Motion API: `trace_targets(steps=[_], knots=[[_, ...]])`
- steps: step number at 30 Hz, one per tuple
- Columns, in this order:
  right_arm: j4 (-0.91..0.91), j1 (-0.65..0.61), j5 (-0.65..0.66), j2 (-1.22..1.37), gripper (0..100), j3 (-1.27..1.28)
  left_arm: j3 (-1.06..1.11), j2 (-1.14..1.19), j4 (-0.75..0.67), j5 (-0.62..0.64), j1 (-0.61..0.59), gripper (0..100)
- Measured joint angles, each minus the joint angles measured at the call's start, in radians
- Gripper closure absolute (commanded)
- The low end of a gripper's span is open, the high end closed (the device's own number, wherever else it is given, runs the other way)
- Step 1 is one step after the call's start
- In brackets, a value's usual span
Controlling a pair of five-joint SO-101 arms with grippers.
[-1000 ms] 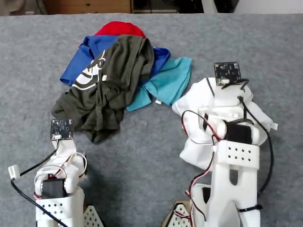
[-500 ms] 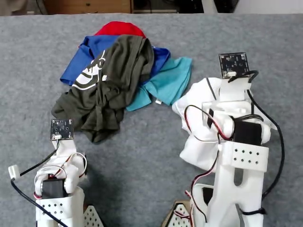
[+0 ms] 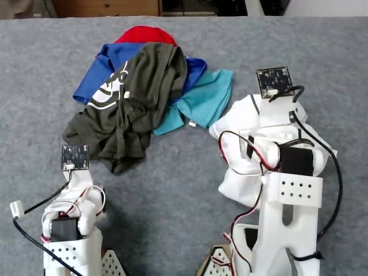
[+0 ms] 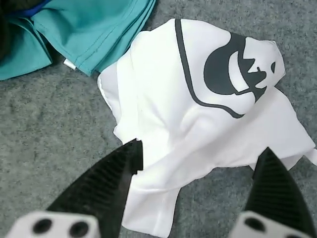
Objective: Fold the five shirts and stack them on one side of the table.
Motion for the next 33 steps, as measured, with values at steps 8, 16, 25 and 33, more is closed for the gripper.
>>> trace_targets(steps=[8,16,25,33], knots=[[0.000,0.000,0.000,0.000,64.5,0.000,-0.005,0.000,0.000,-0.002,0.106,98],[0.000,0.000,0.000,0.000,64.5,0.000,-0.112,0.000,-0.328,-0.011,0.000,85],[0.000,0.000,0.000,0.000,64.5,0.000,-0.222,0.115,-0.603,-0.117,-0.120,86],[0.000,0.000,0.000,0.000,64.5,0.000,-0.644,0.566,-0.448,-0.011,-0.123,79]])
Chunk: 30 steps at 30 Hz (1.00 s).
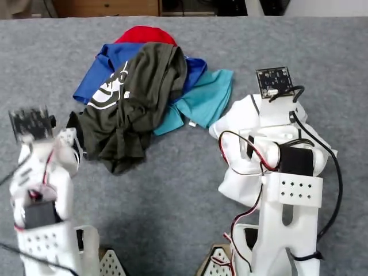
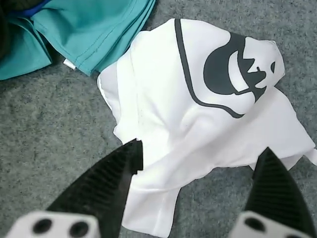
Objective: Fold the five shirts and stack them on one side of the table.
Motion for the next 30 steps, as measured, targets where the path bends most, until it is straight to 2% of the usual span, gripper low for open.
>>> trace_targets(steps=[4,8,13,18,23,27,30], knots=[[0.000,0.000,0.000,0.000,64.5,0.000,-0.275,0.315,0.166,-0.005,0.000,75],[0.000,0.000,0.000,0.000,64.5,0.000,-0.505,0.631,0.288,-0.011,0.083,69],[0.000,0.000,0.000,0.000,64.5,0.000,-0.698,0.976,0.310,-0.011,0.163,68],[0.000,0.000,0.002,0.000,64.5,0.000,-0.861,1.298,0.295,-0.011,0.181,68],[0.000,0.000,0.002,0.000,64.5,0.000,-1.049,1.634,0.304,-0.009,0.181,80],[0.000,0.000,0.002,0.000,64.5,0.000,-1.249,1.811,0.382,-0.008,0.187,91],[0.000,0.000,0.002,0.000,64.5,0.000,-1.396,1.904,0.459,-0.068,0.190,99]])
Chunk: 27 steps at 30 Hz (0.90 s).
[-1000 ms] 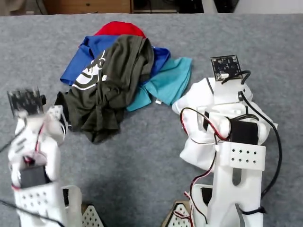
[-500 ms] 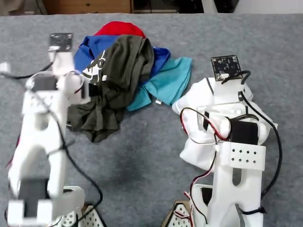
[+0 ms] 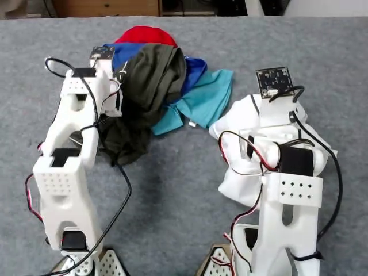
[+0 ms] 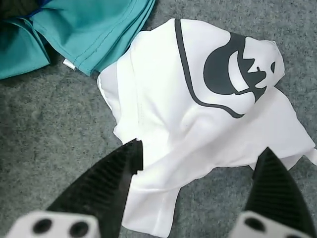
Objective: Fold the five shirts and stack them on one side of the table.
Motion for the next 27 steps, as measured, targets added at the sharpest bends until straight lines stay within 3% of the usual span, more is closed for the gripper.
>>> trace_targets(steps=[5,15,27], knots=[[0.000,0.000,0.000,0.000,64.5,0.000,-0.227,0.103,0.153,-0.152,-0.046,98],[0.000,0.000,0.000,0.000,64.5,0.000,-0.655,0.126,0.402,-0.176,-0.347,98],[-0.021,0.000,0.000,0.000,64.5,0.000,-0.950,0.133,0.440,-0.178,-0.709,98]])
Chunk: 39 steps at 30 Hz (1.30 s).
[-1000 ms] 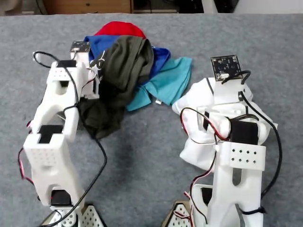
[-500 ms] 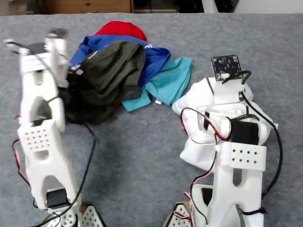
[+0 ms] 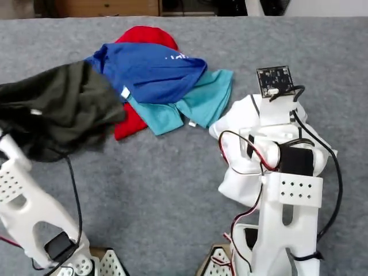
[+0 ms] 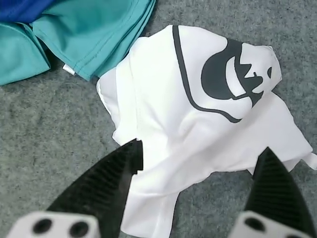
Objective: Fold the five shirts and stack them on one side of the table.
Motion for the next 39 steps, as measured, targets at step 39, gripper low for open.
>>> trace_targets(steps=[39], knots=[[0.000,0.000,0.000,0.000,64.5,0.000,0.219,0.253,-0.143,0.379,0.878,72]])
